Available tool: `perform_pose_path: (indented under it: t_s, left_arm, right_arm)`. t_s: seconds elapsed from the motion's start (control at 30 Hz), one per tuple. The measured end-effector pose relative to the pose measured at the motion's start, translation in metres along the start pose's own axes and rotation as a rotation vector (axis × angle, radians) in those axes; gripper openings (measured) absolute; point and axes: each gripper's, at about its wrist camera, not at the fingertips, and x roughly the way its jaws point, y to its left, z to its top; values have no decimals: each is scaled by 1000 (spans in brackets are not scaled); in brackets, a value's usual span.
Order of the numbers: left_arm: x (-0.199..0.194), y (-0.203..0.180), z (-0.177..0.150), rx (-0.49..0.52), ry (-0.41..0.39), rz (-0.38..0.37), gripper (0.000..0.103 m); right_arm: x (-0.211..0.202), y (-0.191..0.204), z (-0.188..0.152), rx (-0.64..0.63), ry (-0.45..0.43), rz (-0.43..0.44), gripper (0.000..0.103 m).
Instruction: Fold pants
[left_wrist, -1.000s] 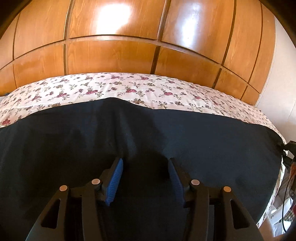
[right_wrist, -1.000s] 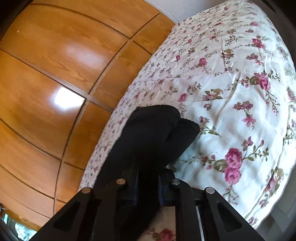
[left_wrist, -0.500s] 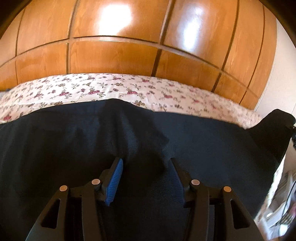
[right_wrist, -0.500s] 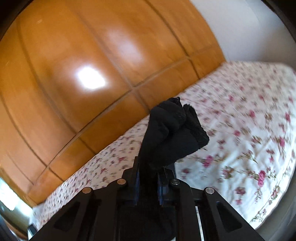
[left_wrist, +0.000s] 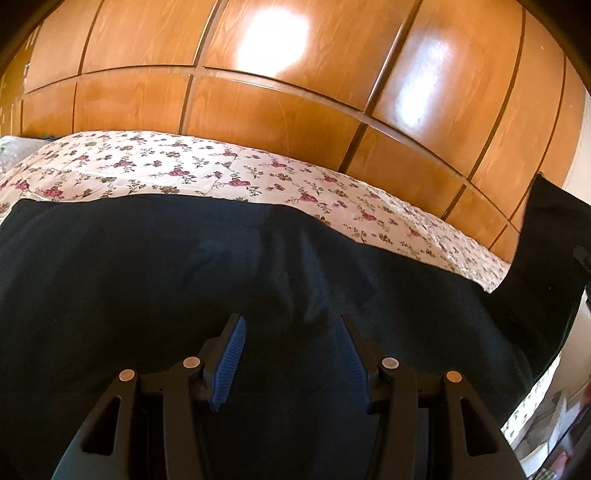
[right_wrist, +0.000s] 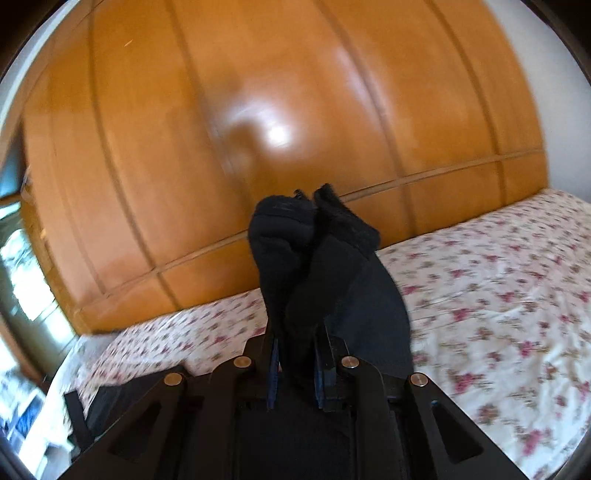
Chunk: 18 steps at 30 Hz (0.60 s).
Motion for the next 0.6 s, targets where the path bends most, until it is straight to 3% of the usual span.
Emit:
perform_pose_path:
  t_s: [0.2, 0.37, 0.57, 0.6]
  left_arm:
    - [-1, 14, 4, -111, 15, -49, 52]
    - [-5, 14, 5, -115, 7, -80, 52]
    - [-8, 3, 7, -113, 10, -167, 52]
    - [-7, 0, 6, -113, 17, -194, 52]
  right_arm:
    - [35, 45, -29, -85, 125, 117, 16]
    - [68, 74, -70, -150, 285, 188, 16]
    - [106, 79, -121, -218, 492, 117, 23]
    - [105, 80, -121, -218, 477, 122, 24]
